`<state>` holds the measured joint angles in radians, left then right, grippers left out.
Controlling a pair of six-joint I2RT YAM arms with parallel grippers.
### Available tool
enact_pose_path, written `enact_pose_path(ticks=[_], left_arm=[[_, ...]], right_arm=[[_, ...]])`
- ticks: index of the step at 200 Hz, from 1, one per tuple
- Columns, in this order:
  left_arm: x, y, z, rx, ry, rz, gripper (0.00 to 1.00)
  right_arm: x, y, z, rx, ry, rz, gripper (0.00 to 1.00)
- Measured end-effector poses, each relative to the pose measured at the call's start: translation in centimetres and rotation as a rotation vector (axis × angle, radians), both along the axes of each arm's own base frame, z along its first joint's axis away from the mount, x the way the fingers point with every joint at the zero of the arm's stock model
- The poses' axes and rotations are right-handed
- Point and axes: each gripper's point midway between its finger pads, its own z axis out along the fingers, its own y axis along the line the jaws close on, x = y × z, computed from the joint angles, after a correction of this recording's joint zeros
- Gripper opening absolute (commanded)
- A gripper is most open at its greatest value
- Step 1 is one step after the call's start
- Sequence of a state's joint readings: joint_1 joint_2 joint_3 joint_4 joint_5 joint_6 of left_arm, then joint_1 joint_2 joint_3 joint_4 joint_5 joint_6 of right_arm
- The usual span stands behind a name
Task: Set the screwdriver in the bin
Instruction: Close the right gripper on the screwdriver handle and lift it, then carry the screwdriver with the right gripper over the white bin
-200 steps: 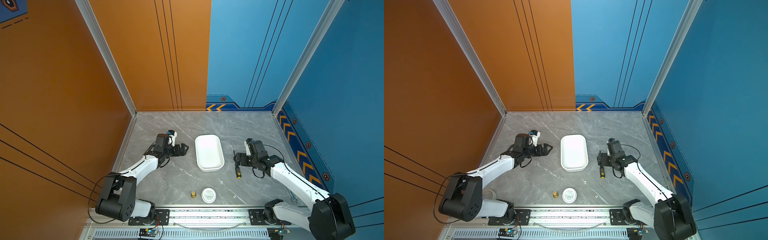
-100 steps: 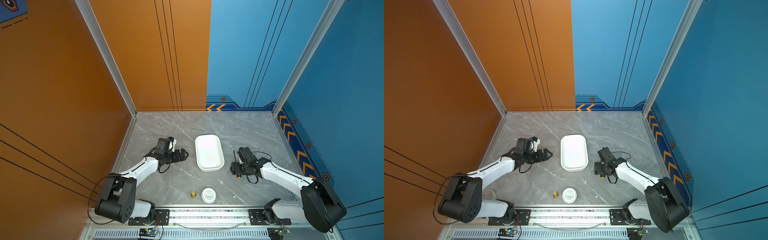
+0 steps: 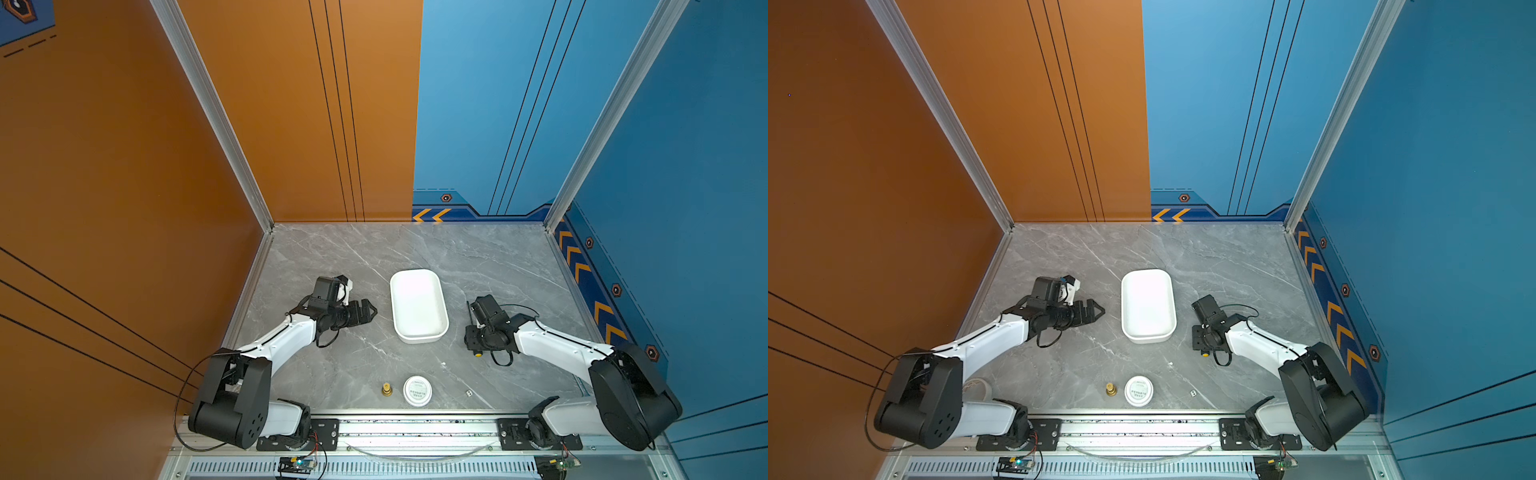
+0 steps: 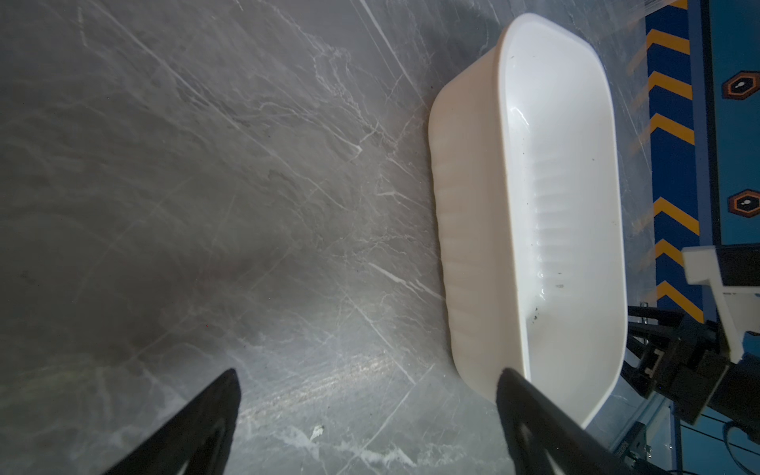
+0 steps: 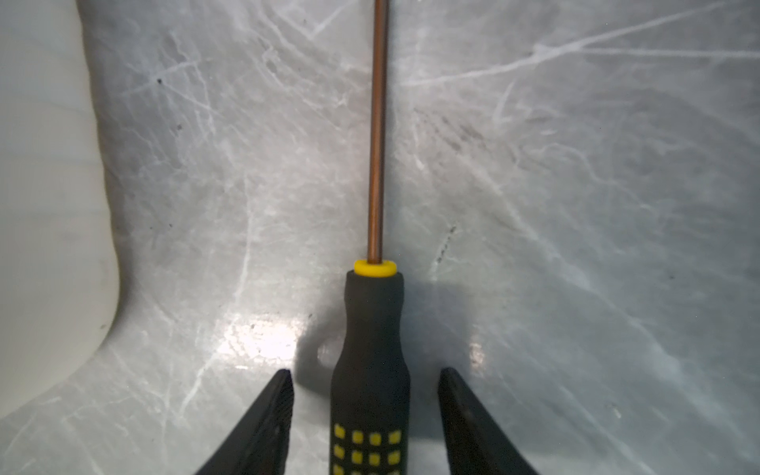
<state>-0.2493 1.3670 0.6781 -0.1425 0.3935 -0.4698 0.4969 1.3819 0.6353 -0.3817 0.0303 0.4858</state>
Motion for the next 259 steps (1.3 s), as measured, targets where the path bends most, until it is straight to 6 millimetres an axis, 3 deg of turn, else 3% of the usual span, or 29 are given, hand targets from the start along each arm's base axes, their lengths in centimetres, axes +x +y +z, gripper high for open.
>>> enact_pose_path(ticks=[83, 119, 147, 166, 203, 220, 235, 259], left_arm=[[-0.2, 0.0, -0.1, 0.005, 0.005, -0.007, 0.98], [-0.3, -0.2, -0.1, 0.007, 0.003, -0.014, 0.98], [-0.2, -0.1, -0.1, 0.010, 0.001, -0.015, 0.98], [-0.2, 0.0, 0.0, 0.018, -0.006, -0.014, 0.98], [-0.1, 0.2, 0.1, 0.034, -0.020, -0.012, 0.98], [-0.2, 0.2, -0.1, 0.039, -0.019, -0.012, 0.98], [-0.3, 0.2, -0.1, 0.041, -0.018, -0.014, 0.98], [-0.3, 0.2, 0.0, 0.042, -0.022, -0.013, 0.98]], right_arm=[[0.3, 0.3, -0.1, 0.001, 0.007, -0.008, 0.21], [0.3, 0.2, 0.0, -0.001, 0.010, -0.007, 0.04], [0.2, 0.4, 0.9, -0.002, 0.027, -0.004, 0.00], [0.9, 1.0, 3.7, 0.017, -0.002, -0.002, 0.00], [3.4, 2.9, 14.3, 0.139, -0.204, 0.009, 0.00], [3.6, 4.1, 18.1, 0.198, -0.275, 0.040, 0.00], [3.3, 5.5, 19.9, 0.230, -0.300, 0.092, 0.00], [2.8, 7.7, 20.5, 0.243, -0.289, 0.181, 0.00]])
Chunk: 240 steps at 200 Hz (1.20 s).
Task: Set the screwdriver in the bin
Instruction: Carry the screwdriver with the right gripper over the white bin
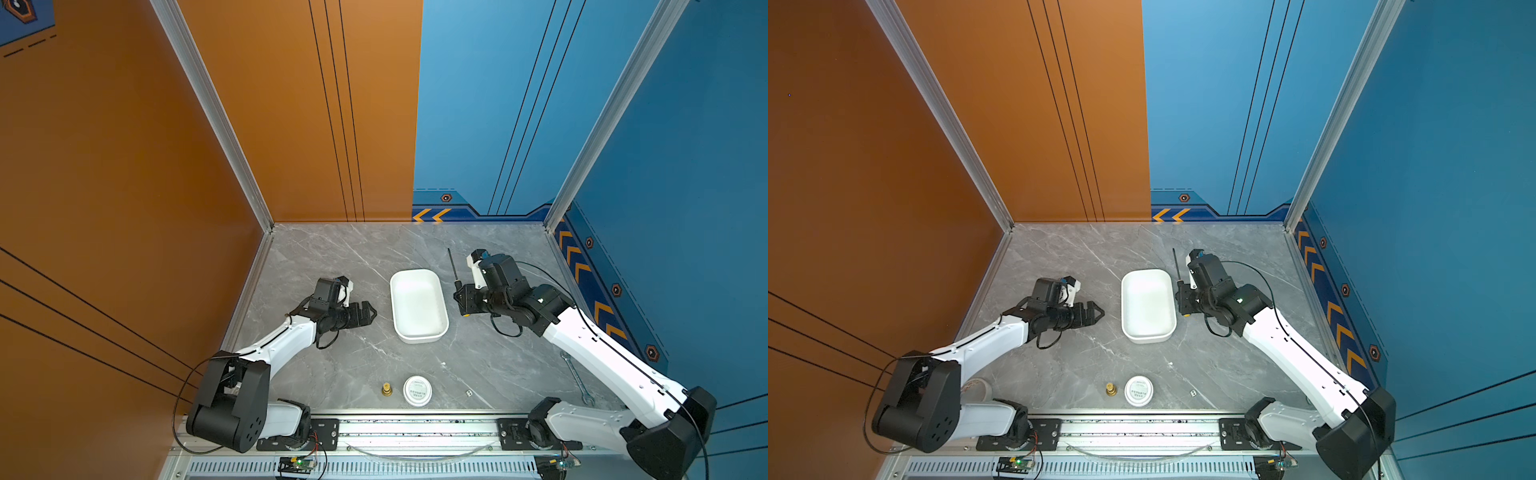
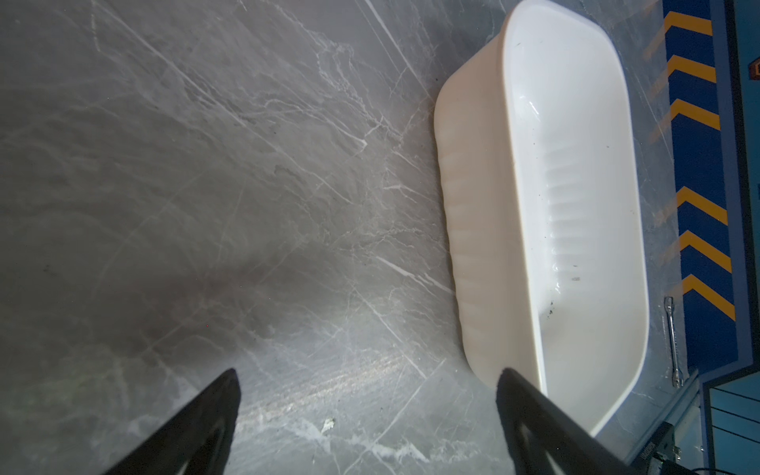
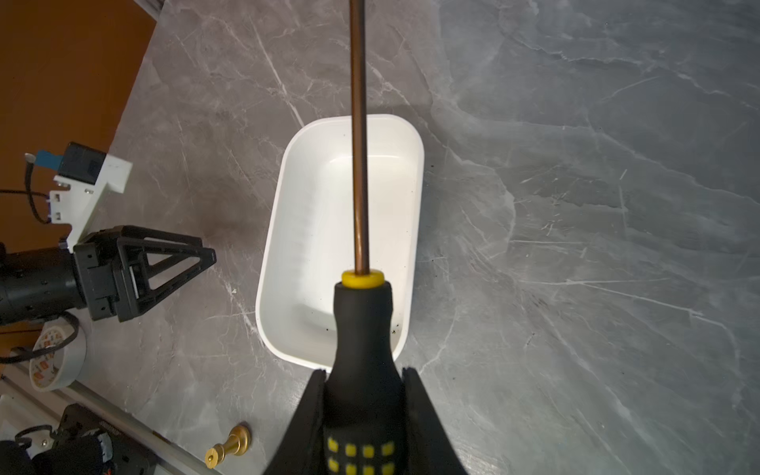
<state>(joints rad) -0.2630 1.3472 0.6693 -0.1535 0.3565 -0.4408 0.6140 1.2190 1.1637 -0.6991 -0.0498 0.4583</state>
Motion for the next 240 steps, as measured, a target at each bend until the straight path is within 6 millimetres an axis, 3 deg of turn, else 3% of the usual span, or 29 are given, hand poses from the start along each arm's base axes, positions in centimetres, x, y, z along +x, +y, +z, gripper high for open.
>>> enact_pose_path(ticks=[42, 83, 163, 240], left_arm=[[-0.3, -0.1, 0.3, -0.002, -0.010, -0.004, 0.98], [-0.2, 0.0, 0.6, 0.000, -0.021, -0.002, 0.98], [-0.3, 0.2, 0.3, 0.016, -0.020, 0.001, 0.98], [0.0, 0.8, 0.1, 0.056, -0.038, 0.007, 0.98]], right_arm=[[-0.1, 3.5, -2.4, -0.061, 0.055, 0.157, 0.00], [0.7, 5.0, -4.6, -0.089, 0.115, 0.202, 0.00], [1.4, 6.0, -10.6, -0.168, 0.265, 0.166, 0.00], [1.7, 6.1, -13.0, -0.229, 0.300, 0.026, 0.00]])
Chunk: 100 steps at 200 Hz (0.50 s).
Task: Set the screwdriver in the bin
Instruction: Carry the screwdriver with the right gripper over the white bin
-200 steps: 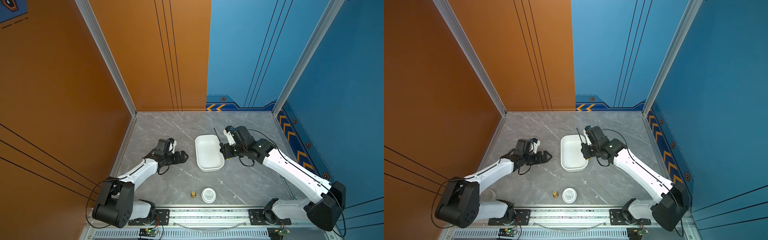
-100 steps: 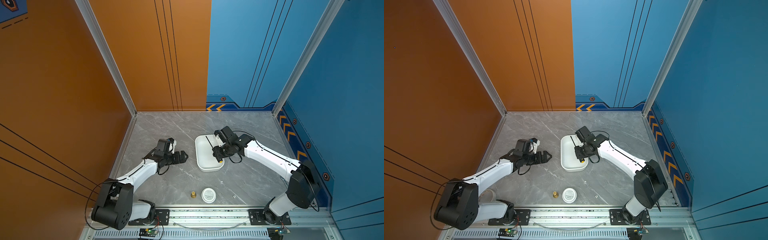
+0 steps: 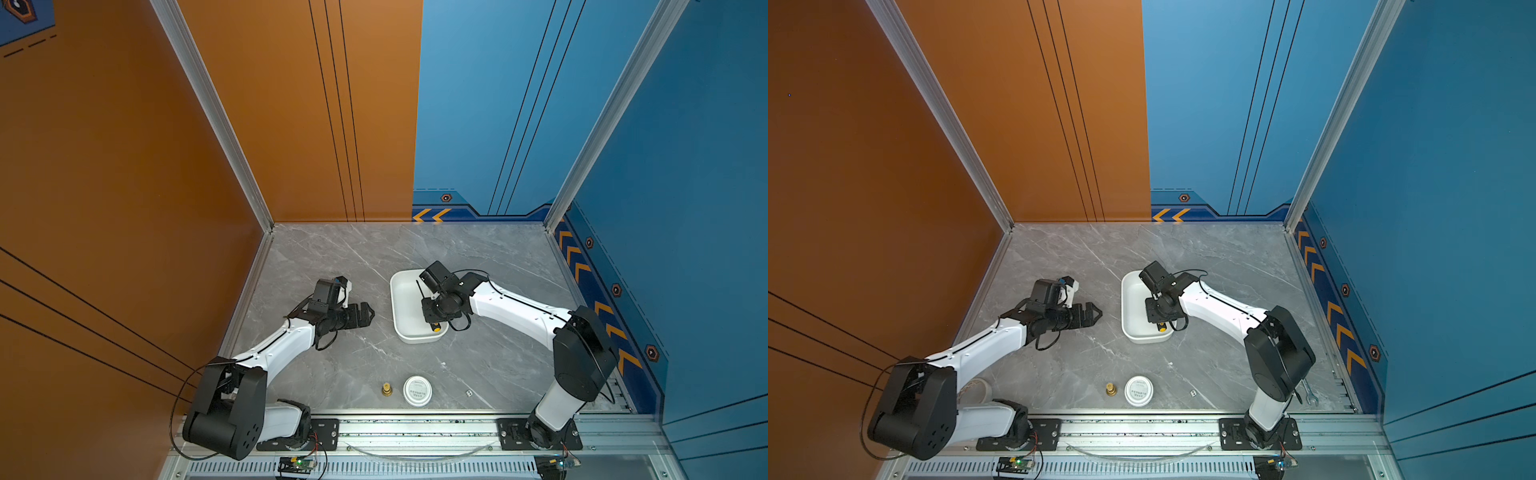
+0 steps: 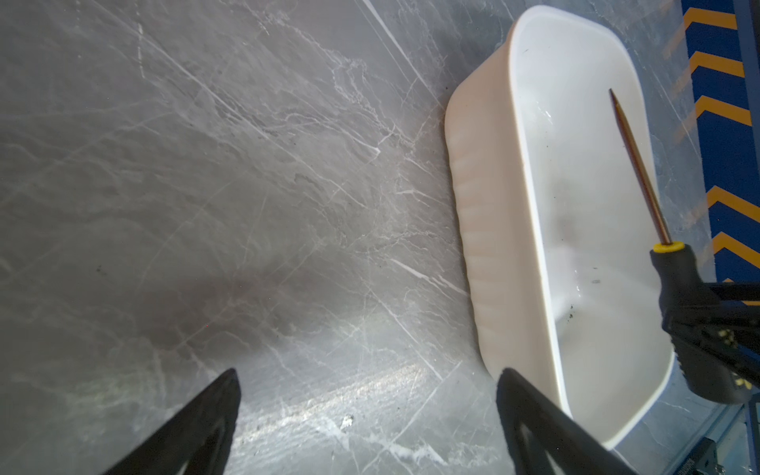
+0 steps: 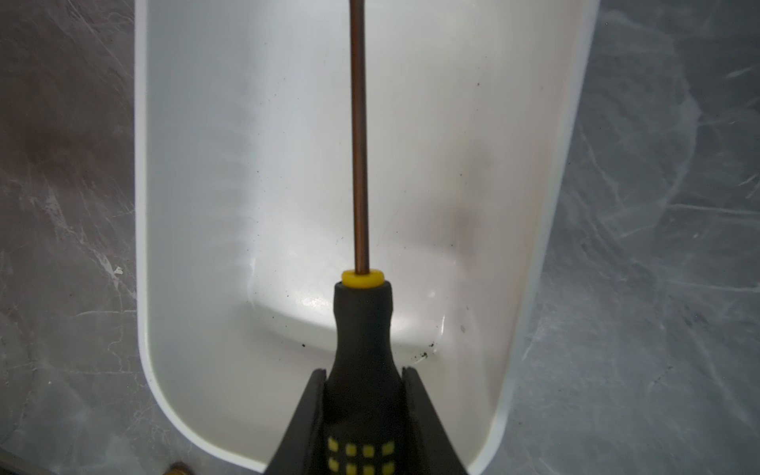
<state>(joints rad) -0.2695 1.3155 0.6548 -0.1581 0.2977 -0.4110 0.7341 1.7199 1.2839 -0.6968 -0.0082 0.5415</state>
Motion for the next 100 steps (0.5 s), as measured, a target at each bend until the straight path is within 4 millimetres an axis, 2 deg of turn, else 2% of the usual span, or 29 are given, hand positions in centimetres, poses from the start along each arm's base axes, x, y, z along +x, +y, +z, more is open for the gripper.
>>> enact_pose_path(ticks=[53, 100], left_arm=[[0.1, 0.2, 0.0, 0.010, -0.004, 0.005, 0.98], [0.2, 0.3, -0.1, 0.019, -0.006, 0.012, 0.98]], right_arm=[[0.6, 0.1, -1.1, -0.041, -0.006, -0.080, 0.00], [1.1, 1.0, -2.6, -0.064, 0.002, -0.118, 0.00]])
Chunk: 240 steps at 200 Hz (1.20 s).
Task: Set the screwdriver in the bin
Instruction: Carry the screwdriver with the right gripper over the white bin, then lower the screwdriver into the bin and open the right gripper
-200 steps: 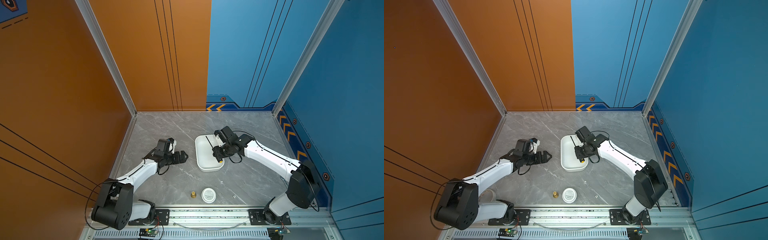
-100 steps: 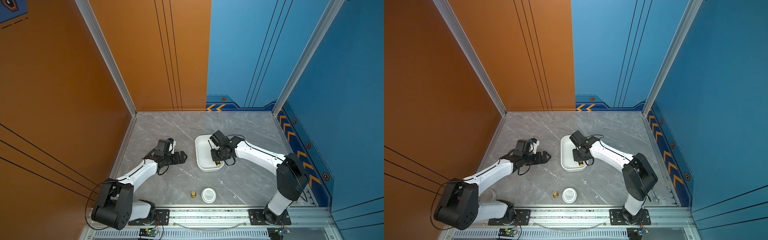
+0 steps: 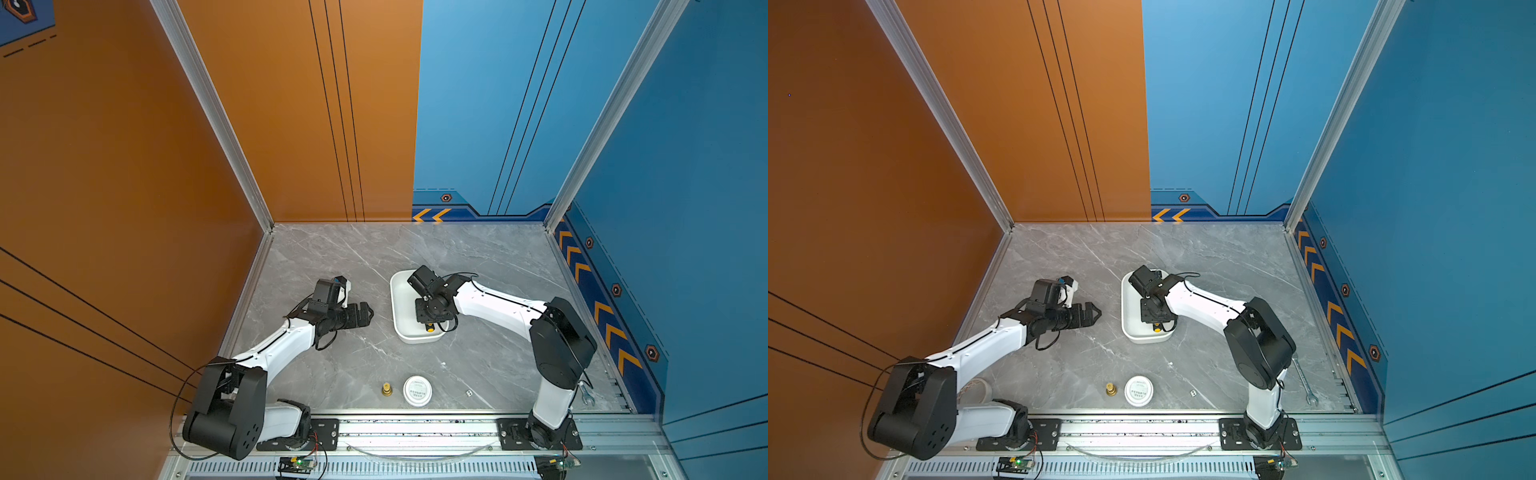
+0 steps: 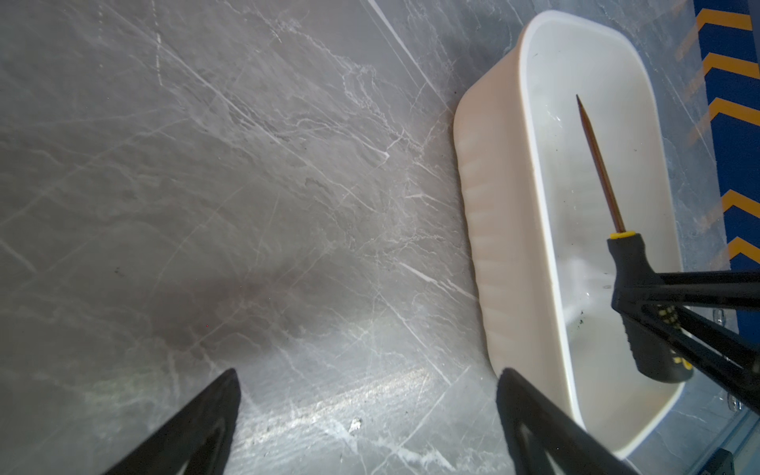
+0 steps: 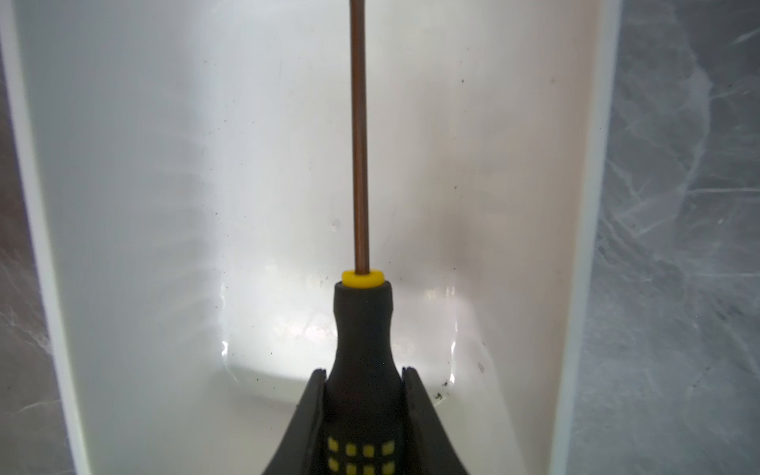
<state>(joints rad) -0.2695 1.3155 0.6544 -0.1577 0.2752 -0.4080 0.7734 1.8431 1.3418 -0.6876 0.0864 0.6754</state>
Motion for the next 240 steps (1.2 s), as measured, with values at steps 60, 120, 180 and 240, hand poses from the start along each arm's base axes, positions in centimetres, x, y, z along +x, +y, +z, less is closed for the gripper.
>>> enact_pose_path(ticks=[60, 120, 180, 240], left_arm=[[0.0, 0.2, -0.2, 0.009, 0.002, 0.006, 0.98], [-0.1, 0.2, -0.6, 0.014, 0.014, 0.007, 0.98], [-0.1, 0.3, -0.6, 0.019, 0.011, 0.002, 0.98], [-0.1, 0.3, -0.7, 0.020, 0.011, 0.002, 0.98]], right_arm=[[0.4, 0.6, -1.5, -0.030, 0.011, -0.026, 0.00], [0.7, 0.6, -3.1, -0.052, 0.027, -0.051, 0.02], [1.1, 0.8, -3.1, -0.054, 0.020, -0.057, 0.05], [1.1, 0.8, -3.1, -0.053, 0.020, -0.059, 0.32]])
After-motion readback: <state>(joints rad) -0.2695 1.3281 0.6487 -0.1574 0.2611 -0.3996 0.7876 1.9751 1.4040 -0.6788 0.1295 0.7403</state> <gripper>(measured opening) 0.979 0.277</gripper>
